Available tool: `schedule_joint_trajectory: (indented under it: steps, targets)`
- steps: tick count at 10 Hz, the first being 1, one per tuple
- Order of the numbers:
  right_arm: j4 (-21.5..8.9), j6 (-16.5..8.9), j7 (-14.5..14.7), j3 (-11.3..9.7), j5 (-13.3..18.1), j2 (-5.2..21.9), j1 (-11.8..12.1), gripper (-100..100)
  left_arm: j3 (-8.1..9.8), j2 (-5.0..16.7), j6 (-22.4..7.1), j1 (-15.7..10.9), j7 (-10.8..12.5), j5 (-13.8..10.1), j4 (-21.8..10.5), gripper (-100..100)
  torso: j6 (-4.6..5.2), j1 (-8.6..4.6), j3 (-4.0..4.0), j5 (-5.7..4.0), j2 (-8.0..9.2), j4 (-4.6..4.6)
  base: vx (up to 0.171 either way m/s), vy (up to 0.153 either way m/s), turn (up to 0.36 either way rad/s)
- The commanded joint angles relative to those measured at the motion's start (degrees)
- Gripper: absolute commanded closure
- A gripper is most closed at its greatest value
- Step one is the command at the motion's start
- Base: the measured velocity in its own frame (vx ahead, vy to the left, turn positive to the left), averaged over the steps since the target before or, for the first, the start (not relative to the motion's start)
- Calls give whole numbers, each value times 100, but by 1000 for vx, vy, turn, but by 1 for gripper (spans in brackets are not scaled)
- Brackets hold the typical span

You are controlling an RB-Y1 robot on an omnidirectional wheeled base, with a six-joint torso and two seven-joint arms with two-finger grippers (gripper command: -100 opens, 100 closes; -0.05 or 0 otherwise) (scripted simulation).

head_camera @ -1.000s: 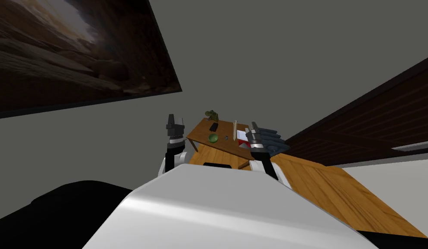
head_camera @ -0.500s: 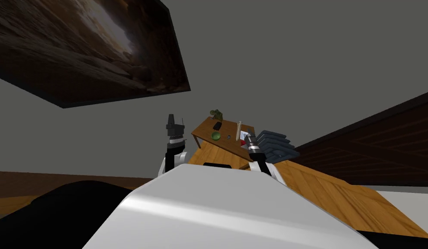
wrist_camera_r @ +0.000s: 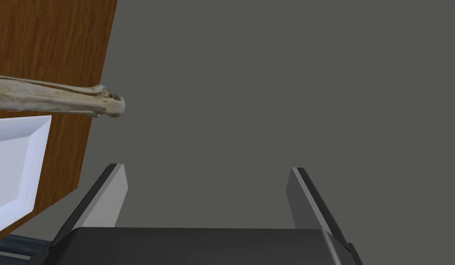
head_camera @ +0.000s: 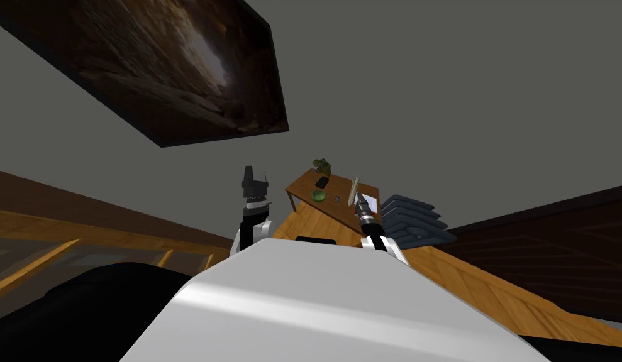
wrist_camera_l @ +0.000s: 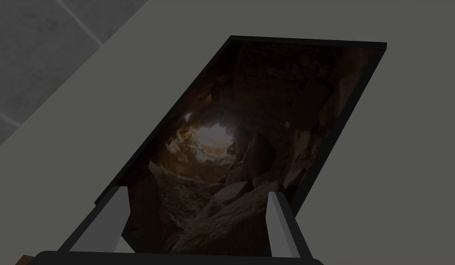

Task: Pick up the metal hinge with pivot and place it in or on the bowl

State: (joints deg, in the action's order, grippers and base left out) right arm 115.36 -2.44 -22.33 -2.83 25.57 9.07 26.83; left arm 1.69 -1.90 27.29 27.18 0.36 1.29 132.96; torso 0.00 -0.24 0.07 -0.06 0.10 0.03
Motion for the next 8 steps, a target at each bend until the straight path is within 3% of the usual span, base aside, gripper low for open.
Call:
schedule_joint_trajectory:
  steps: [1, 2, 3, 4, 5, 6, 7, 8]
  targets:
    - [-75, -218, -103, 0, 159, 36, 32, -100, 0, 0, 0, 0, 0, 0, 0, 0, 0, 0, 0, 0, 0, 0, -46, -29, 179]
    - [-360, -369, -265, 22, 401, 58, 13, -100, 1, 0, 0, 1, 0, 0, 0, 0, 5, 0, -2, 0, -5, 0, -42, -32, 286]
    - [-360, -476, -265, 22, 446, 58, 13, -100, 0, 0, 0, 0, 0, 0, 0, 0, 1, -2, -4, 0, -8, -1, -39, -29, 185]
    - [-660, -639, -425, 46, 669, 77, -10, -100, 1, 0, 0, 2, 0, 0, 0, 0, 5, -2, -5, 0, -10, -2, -47, -22, 379]
    - [-660, -768, -425, 46, 736, 77, -10, -100, 0, 0, 0, 0, 0, 0, 0, 0, 0, 0, -4, 0, -8, -1, -43, -22, 171]
    - [-828, -1021, -583, 74, 924, 94, -37, -100, 1, 0, 0, 2, 0, 0, 0, 0, 7, 1, -4, 0, -8, -1, -49, -10, 381]
    - [-964, -1048, -583, 74, 1030, 94, -37, -100, 0, 0, 0, 0, 0, 0, 0, 0, 0, 4, -4, 1, -7, -1, -39, -15, 173]
    - [-1159, -1235, -737, 105, 1271, 110, -67, -100, 1, 0, 0, 2, 0, 0, 0, 0, 7, 3, -6, 1, -11, -2, -43, -4, 339]
